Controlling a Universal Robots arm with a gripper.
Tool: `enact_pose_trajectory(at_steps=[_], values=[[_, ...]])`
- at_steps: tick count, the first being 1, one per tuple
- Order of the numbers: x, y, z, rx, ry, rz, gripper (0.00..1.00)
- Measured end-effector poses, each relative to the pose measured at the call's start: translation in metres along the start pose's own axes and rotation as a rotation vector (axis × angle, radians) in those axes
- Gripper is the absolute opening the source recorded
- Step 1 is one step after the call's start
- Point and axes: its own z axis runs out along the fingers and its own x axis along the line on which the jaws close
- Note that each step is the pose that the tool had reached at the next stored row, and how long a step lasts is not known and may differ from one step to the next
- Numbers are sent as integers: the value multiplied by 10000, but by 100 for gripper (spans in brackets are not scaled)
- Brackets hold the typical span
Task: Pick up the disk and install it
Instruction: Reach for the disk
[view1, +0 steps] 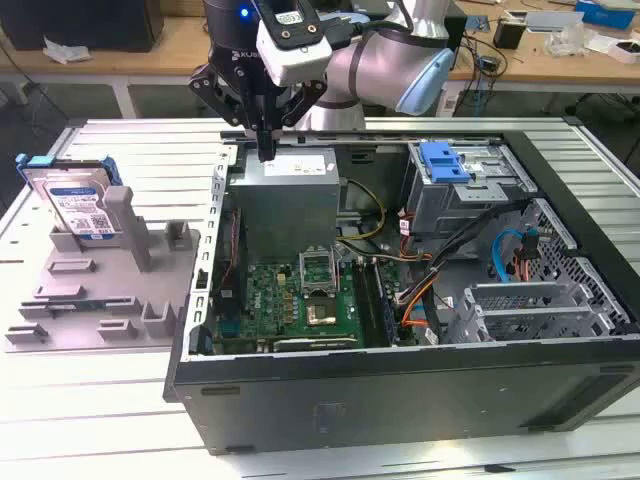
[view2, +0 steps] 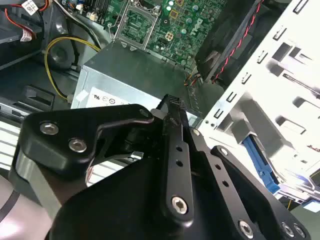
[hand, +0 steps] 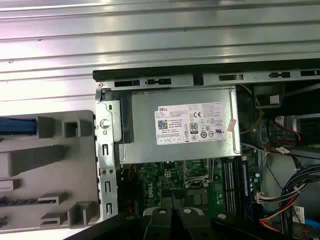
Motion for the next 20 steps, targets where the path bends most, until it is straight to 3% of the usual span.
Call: enact_pose_trajectory(at_steps=[13, 16, 18, 20], values=[[17, 2, 1, -1, 0, 2, 11], [152, 15, -1, 0, 0, 3, 11], [353, 28, -5, 0, 0, 6, 11], [463, 48, -7, 0, -1, 4, 11]])
